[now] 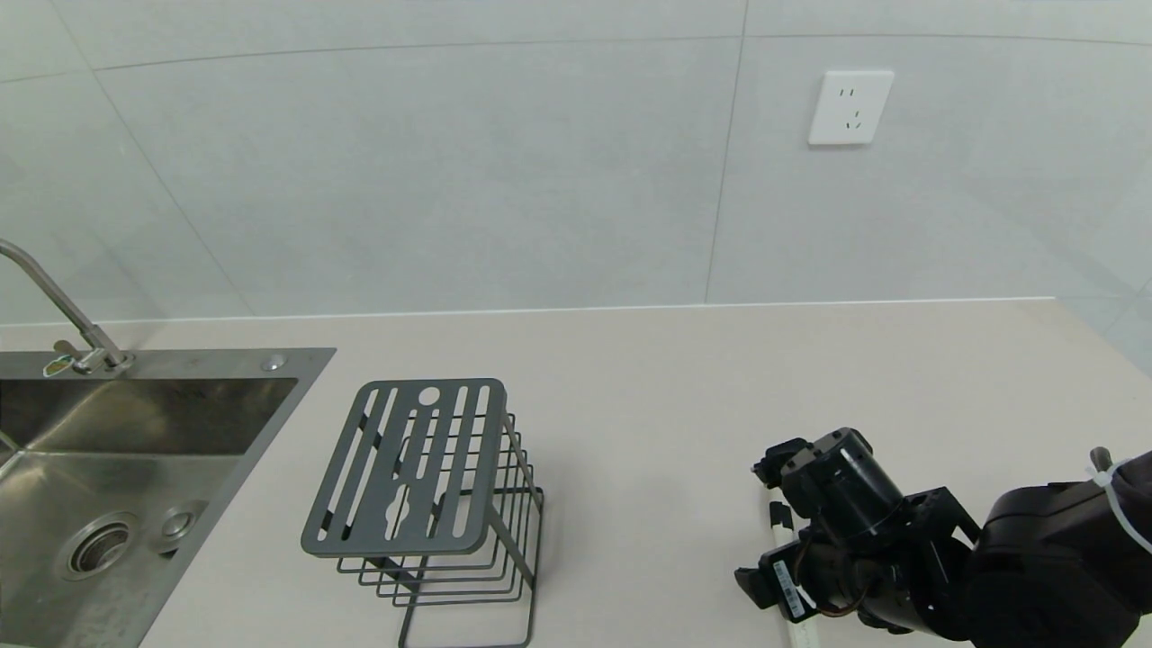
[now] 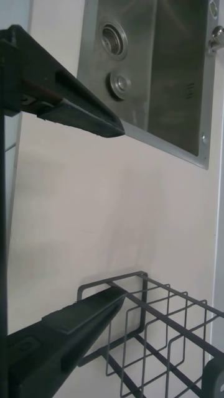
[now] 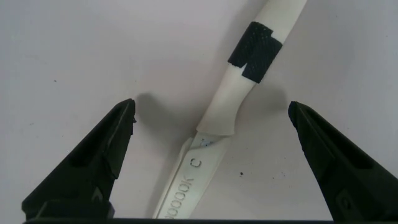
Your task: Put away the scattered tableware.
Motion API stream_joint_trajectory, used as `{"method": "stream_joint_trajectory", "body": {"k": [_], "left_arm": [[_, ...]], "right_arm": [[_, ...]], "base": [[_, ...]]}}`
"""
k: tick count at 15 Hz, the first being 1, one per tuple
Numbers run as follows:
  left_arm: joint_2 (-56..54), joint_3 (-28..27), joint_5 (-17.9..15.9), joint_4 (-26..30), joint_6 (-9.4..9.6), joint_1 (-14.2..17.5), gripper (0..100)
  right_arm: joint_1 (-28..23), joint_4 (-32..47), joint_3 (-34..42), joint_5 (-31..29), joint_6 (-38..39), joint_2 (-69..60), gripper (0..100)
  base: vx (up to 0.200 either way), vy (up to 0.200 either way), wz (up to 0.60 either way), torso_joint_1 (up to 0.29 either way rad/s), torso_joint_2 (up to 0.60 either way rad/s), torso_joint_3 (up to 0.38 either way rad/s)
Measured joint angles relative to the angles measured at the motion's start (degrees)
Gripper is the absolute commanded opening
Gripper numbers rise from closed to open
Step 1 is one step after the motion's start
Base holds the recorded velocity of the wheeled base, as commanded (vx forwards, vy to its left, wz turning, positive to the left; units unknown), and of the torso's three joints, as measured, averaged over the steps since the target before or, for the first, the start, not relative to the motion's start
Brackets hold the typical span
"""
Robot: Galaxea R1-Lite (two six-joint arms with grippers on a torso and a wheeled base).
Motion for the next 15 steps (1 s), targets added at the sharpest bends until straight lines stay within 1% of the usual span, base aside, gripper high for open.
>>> {"method": "stream_joint_trajectory", "body": {"k": [7, 12, 15], "left_arm": [[0.0, 0.0, 0.0, 0.0, 0.01, 0.0, 100], [0.0, 0.0, 0.0, 0.0, 0.09, 0.0, 100], [0.0, 0.0, -0.5, -1.1, 0.09, 0.0, 100]], "right_arm": [[0.4, -0.6, 2.0, -0.1, 0.0, 1.1, 0], [0.8, 0.5, 0.1, 0.1, -0.7, -0.9, 0], [1.1, 0.1, -0.4, -0.5, -4.2, -4.4, 0]], "base": [[0.000, 0.000, 0.00, 0.000, 0.00, 0.000], [0.000, 0.000, 0.00, 0.000, 0.00, 0.000], [0.000, 0.000, 0.00, 0.000, 0.00, 0.000]]}}
